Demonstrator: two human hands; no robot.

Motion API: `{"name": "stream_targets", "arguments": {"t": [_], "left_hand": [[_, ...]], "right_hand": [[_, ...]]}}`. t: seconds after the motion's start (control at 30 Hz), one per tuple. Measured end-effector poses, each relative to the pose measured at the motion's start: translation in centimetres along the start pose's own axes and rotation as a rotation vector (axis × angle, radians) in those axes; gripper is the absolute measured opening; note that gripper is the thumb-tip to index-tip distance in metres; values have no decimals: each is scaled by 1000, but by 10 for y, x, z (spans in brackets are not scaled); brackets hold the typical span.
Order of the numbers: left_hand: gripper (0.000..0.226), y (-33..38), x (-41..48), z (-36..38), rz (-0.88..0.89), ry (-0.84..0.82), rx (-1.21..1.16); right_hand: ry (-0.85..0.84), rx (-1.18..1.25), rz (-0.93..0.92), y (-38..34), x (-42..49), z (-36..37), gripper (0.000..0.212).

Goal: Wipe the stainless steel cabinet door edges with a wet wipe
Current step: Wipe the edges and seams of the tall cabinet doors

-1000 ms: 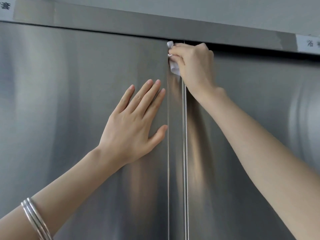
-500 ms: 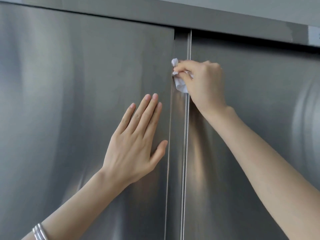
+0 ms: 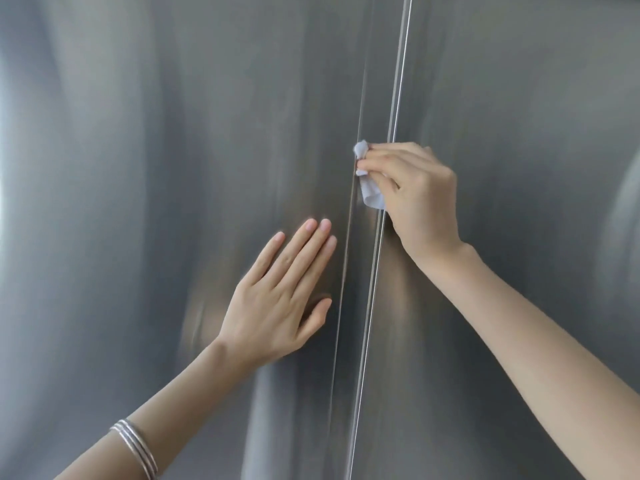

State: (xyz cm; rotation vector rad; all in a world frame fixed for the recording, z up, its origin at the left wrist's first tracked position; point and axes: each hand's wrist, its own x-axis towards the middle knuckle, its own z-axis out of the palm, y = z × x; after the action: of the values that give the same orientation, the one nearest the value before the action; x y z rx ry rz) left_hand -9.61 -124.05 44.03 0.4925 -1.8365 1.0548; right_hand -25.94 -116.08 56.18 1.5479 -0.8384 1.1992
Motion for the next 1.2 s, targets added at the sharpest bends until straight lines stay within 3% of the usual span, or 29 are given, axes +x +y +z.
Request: {"name": "stream_targets", "arguments": {"t": [0.1,0.23,0.3,0.47,0.6,0.7,0.8,0.87,1.0,1.1,1.17,1.2], "left_hand": [[68,1,1,0,-6,16,-15],[68,1,0,-1,1,3,-37],[68,1,0,-1,-4,3,-42],[67,7,-7,-1,-25,37,-132],[68,25,-51,7,55,-31,-182],[67,46,-102,14,84,-104,-190],[67,62,-134,19,66,-138,-153],[65,64,-140,22,61,-126,-152],[66,62,-138,23,58,-104,-167],[65,62,-137,19,49,-112,-194],[64,62,-136,16,45,-130,-208],[64,62,-136,14,45,-144,-209]], "right_hand": [[-27,20,37,-16,-57,3,13],[-265,30,-8,-51,-161,-13,14],[-366,57,-19,-57,-166,-20,10],[-155,2,69,-38,-93,-8,16],[-128,79,199,-61,-155,-3,20],[-325,135,274,-101,-259,-12,3],[-520,156,220,-105,-285,-19,10],[-409,139,211,-92,-250,-12,6],[-63,1,237,-70,-185,6,25],[-110,-27,227,-89,-229,4,24],[-261,-27,211,-107,-274,-6,5],[-348,-3,195,-113,-290,-10,10]]}}
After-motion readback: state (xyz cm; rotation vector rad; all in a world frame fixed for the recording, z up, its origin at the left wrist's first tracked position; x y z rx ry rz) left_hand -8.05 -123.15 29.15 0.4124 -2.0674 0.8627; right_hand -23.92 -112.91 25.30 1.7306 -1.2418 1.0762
